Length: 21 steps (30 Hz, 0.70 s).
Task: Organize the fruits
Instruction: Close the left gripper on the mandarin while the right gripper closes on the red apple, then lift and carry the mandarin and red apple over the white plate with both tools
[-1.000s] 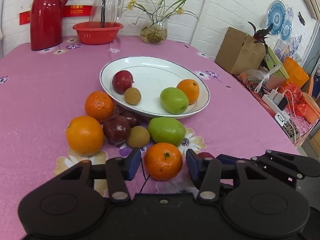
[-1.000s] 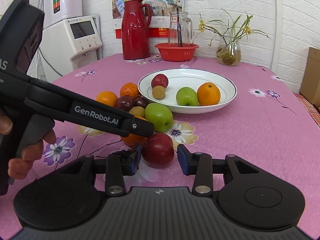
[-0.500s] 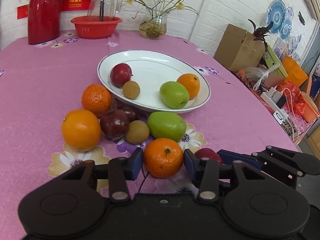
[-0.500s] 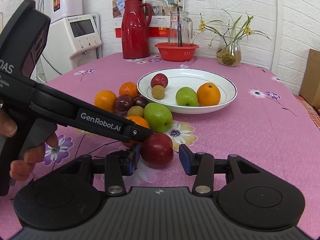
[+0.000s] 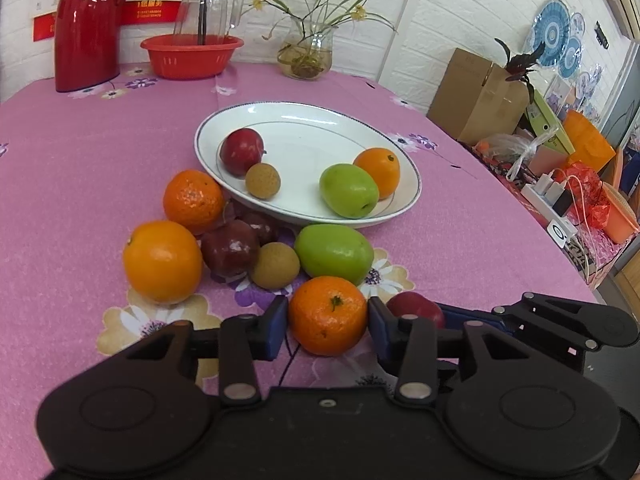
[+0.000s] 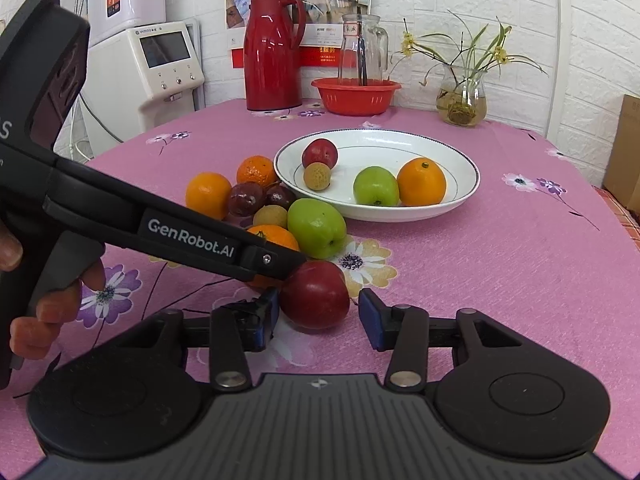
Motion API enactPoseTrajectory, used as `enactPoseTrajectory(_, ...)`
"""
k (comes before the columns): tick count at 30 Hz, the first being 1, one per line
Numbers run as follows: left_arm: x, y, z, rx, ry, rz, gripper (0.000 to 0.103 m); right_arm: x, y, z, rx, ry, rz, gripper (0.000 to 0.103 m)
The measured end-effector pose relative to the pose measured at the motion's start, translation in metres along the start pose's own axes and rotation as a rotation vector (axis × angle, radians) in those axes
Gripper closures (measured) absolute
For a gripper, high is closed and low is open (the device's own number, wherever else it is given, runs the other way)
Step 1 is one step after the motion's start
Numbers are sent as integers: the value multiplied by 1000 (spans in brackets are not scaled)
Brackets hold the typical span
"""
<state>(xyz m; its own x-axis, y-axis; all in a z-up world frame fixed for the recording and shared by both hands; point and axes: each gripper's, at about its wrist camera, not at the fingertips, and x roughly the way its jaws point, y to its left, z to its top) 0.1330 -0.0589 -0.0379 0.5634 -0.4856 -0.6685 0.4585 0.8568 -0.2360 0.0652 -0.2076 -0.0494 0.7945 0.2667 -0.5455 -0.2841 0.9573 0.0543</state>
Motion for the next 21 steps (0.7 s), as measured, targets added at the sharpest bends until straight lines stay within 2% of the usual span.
enactPoseTrajectory(10, -13, -5, 1, 16, -27, -12, 0, -7, 0, 1, 1, -23, -6, 36)
enactPoseTrajectory(21, -39, -14, 26, 40, -105, 3, 0, -26, -7, 17, 7, -93, -21, 36)
